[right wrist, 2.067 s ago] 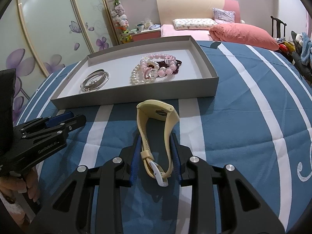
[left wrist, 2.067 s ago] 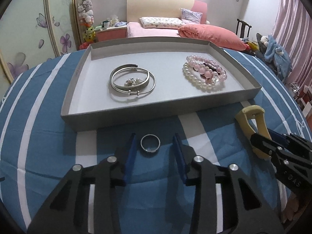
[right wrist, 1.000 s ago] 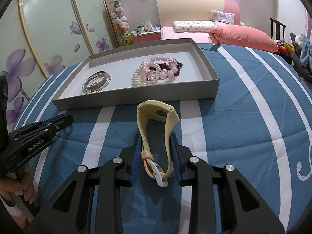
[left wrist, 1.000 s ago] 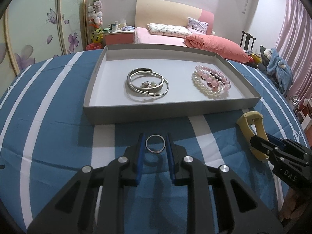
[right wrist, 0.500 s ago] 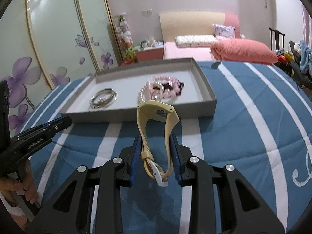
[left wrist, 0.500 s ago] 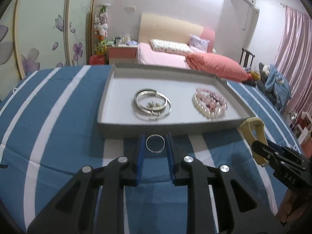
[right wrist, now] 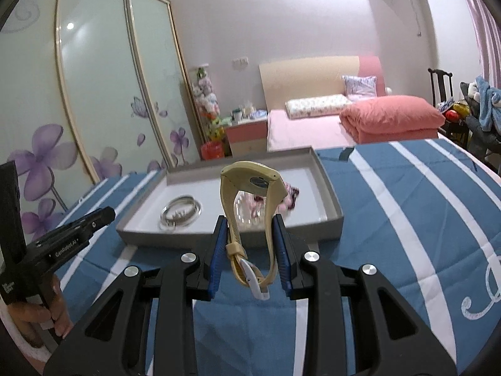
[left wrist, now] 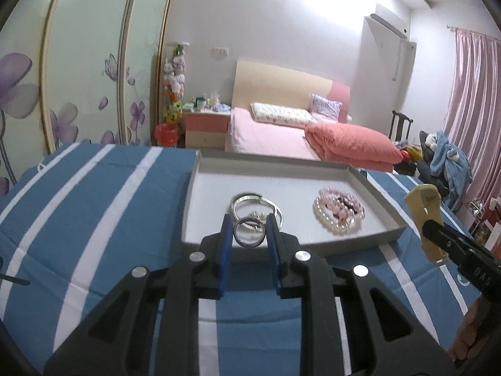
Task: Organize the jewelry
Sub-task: 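Carry the yellow watch with the right tool while the left tool carries the ring to the tray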
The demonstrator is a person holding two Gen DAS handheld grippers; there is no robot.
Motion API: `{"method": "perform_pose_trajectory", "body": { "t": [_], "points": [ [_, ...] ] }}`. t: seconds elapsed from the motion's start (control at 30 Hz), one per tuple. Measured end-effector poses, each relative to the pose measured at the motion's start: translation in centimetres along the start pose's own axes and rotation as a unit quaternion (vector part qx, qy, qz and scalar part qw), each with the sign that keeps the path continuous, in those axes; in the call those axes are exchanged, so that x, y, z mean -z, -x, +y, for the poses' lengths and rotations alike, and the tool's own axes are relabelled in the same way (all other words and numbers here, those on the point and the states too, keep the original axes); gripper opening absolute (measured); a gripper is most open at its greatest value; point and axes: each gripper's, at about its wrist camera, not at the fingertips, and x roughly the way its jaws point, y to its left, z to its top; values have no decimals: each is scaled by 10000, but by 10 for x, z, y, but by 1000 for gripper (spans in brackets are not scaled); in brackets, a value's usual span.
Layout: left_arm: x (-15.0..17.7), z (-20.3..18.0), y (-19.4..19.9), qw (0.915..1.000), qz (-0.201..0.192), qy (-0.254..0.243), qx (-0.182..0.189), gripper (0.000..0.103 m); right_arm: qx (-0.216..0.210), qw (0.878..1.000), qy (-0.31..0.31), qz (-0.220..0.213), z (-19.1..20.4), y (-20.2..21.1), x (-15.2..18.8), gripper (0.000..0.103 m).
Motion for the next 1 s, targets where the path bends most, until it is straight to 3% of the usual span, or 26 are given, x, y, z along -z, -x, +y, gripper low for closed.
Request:
{"method": "perform_pose_trajectory", "body": {
  "t": [0.57, 1.0],
  "points": [
    [-25, -10, 1, 9985, -508, -188, -60, 22, -91, 9975, 316, -633, 16, -3, -25, 31],
    [-36, -9, -17, 9985, -508, -198, -26, 22, -99, 9965, 368, -743, 20, -15, -35, 31]
  ]
}}
